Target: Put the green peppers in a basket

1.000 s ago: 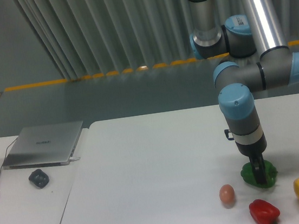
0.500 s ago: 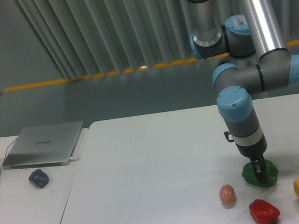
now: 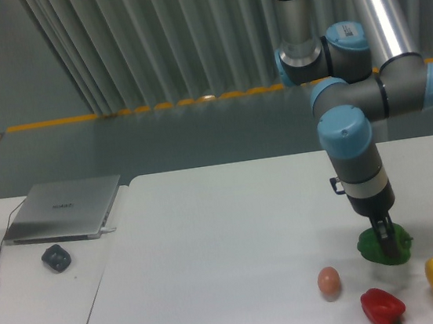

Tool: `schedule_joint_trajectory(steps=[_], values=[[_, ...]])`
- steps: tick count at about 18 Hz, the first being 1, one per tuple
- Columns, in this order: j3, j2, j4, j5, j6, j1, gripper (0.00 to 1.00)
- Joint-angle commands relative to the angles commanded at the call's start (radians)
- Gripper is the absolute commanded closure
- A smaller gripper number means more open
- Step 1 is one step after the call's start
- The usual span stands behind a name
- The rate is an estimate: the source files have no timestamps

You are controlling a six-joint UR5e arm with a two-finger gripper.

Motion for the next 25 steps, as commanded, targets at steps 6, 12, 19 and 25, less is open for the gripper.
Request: schedule_joint_trajectory(steps=[6,12,19,25], values=[[0.015,0.023,0.003,-0.002,0.152,0.089,0.58],[0.005,0.046,0.003,-0.003,0.327,0.193,0.59],[-0.004,0.063,-0.009,-0.046,0.55,0.305,0.59],[-0.037,0.064,-0.008,-0.054,0.721,0.388,0.58]])
